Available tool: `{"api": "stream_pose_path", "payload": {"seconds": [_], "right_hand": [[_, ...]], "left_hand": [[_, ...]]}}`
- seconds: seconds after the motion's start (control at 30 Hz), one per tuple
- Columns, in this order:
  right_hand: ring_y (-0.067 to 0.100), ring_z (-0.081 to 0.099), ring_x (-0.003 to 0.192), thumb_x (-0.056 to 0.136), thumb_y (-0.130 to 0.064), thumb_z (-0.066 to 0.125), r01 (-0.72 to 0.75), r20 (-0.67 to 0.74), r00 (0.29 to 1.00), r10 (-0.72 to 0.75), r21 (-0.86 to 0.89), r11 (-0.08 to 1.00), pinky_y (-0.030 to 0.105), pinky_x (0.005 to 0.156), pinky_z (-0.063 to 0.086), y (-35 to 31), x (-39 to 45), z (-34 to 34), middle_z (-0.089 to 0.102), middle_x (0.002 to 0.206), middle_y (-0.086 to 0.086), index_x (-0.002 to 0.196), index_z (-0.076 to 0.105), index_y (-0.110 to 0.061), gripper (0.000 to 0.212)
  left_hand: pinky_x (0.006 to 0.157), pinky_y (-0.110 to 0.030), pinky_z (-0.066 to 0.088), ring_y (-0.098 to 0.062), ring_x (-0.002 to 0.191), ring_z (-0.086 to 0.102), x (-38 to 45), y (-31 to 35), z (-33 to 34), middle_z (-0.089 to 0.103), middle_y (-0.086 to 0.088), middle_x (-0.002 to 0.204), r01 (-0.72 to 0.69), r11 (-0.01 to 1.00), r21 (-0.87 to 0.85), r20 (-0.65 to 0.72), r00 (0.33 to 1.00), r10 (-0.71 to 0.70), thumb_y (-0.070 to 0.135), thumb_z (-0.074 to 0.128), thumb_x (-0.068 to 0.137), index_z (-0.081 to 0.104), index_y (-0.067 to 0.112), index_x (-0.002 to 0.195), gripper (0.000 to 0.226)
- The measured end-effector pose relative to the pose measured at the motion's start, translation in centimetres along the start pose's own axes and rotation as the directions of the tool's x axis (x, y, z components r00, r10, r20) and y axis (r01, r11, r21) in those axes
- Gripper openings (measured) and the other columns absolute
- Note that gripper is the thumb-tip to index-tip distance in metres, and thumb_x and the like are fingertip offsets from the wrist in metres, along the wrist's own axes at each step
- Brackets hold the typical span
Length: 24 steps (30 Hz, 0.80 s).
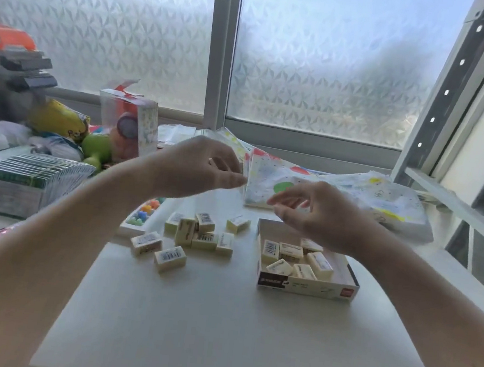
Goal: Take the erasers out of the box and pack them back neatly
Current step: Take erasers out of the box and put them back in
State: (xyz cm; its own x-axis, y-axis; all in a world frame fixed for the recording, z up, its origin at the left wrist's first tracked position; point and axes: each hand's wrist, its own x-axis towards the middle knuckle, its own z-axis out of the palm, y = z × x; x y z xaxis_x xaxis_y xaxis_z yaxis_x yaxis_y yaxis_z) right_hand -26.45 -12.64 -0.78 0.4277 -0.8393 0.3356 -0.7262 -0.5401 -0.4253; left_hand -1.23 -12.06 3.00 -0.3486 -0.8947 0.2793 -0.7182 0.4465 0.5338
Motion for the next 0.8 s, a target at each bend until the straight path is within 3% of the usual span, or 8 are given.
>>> {"api": "stream_pose_path", "payload": {"seconds": [0.07,0.13,0.23,0.43,0.53,0.63,0.7,0.8], "right_hand": [[-0.009,0.065,0.089,0.096,-0.035,0.067,0.014,0.036,0.999,-0.013,-0.017,1.0,0.01,0.077,0.045,-1.1,0.7,1.0,0.073,0.095,-0.016,0.111,0.077,-0.027,0.02],[0.001,0.067,0.097,0.095,-0.041,0.066,0.02,0.092,0.996,-0.013,-0.072,0.997,0.022,0.088,0.05,-2.4,1.4,1.8,0.073,0.103,-0.014,0.115,0.075,-0.028,0.025],[0.009,0.065,0.105,0.091,-0.051,0.067,0.01,0.161,0.987,0.02,-0.181,0.983,0.029,0.094,0.05,-4.2,2.2,2.3,0.069,0.108,-0.013,0.124,0.07,-0.031,0.039],[0.012,0.068,0.095,0.086,-0.042,0.075,-0.017,0.197,0.979,0.057,-0.2,0.98,0.029,0.085,0.054,-5.3,3.4,3.1,0.073,0.102,-0.007,0.116,0.075,-0.022,0.036],[0.006,0.07,0.088,0.085,-0.035,0.079,-0.024,0.175,0.984,0.035,-0.064,0.998,0.024,0.084,0.055,-4.7,3.2,1.9,0.073,0.095,-0.01,0.114,0.077,-0.021,0.033],[0.002,0.073,0.088,0.082,-0.029,0.084,-0.015,0.164,0.986,-0.005,0.123,0.992,0.02,0.084,0.058,-3.1,2.0,-1.6,0.077,0.094,-0.009,0.114,0.075,-0.029,0.034],[0.004,0.074,0.092,0.081,-0.023,0.086,-0.014,0.205,0.978,-0.026,0.191,0.982,0.022,0.088,0.059,-1.6,0.6,-3.9,0.078,0.098,-0.008,0.117,0.074,-0.031,0.039],[0.008,0.074,0.099,0.082,-0.015,0.086,-0.057,0.259,0.966,-0.004,0.226,0.973,0.028,0.091,0.06,0.4,-1.7,-6.2,0.079,0.105,-0.007,0.119,0.074,-0.031,0.042]], "left_hand": [[0.082,-0.027,0.053,0.0,0.091,0.067,-0.5,-1.8,-1.3,0.071,0.016,0.096,0.078,0.995,0.066,0.157,0.984,-0.088,0.058,0.072,0.079,0.072,0.038,0.101,0.029],[0.088,-0.03,0.055,0.003,0.091,0.067,-0.9,-2.6,-1.5,0.071,0.022,0.095,0.102,0.985,0.141,0.298,0.944,-0.14,0.069,0.074,0.068,0.07,0.044,0.104,0.044],[0.086,-0.03,0.056,0.007,0.086,0.066,-1.0,-2.7,-0.9,0.069,0.028,0.091,0.1,0.972,0.211,0.371,0.912,-0.174,0.074,0.077,0.055,0.069,0.05,0.1,0.051],[0.083,-0.026,0.056,0.003,0.086,0.066,-1.2,-2.8,-0.4,0.07,0.018,0.091,0.075,0.969,0.236,0.32,0.936,-0.15,0.068,0.078,0.058,0.073,0.047,0.096,0.043],[0.083,-0.027,0.055,0.005,0.083,0.067,-1.2,-2.5,-0.5,0.073,0.018,0.09,0.045,0.98,0.195,0.277,0.956,-0.099,0.067,0.075,0.064,0.074,0.042,0.098,0.042],[0.08,-0.026,0.057,0.005,0.083,0.069,-1.1,-1.5,0.3,0.074,0.016,0.093,-0.03,0.998,0.059,0.133,0.991,0.022,0.055,0.077,0.074,0.072,0.036,0.106,0.038],[0.079,-0.024,0.058,0.003,0.085,0.069,-1.1,-0.4,1.7,0.074,0.014,0.095,-0.103,0.993,-0.054,0.041,0.994,0.105,0.046,0.079,0.078,0.07,0.032,0.11,0.037],[0.077,-0.017,0.055,0.002,0.086,0.068,-1.4,1.4,4.3,0.074,0.014,0.096,-0.192,0.976,-0.107,0.018,0.981,0.195,0.039,0.077,0.083,0.069,0.031,0.11,0.029]]}}
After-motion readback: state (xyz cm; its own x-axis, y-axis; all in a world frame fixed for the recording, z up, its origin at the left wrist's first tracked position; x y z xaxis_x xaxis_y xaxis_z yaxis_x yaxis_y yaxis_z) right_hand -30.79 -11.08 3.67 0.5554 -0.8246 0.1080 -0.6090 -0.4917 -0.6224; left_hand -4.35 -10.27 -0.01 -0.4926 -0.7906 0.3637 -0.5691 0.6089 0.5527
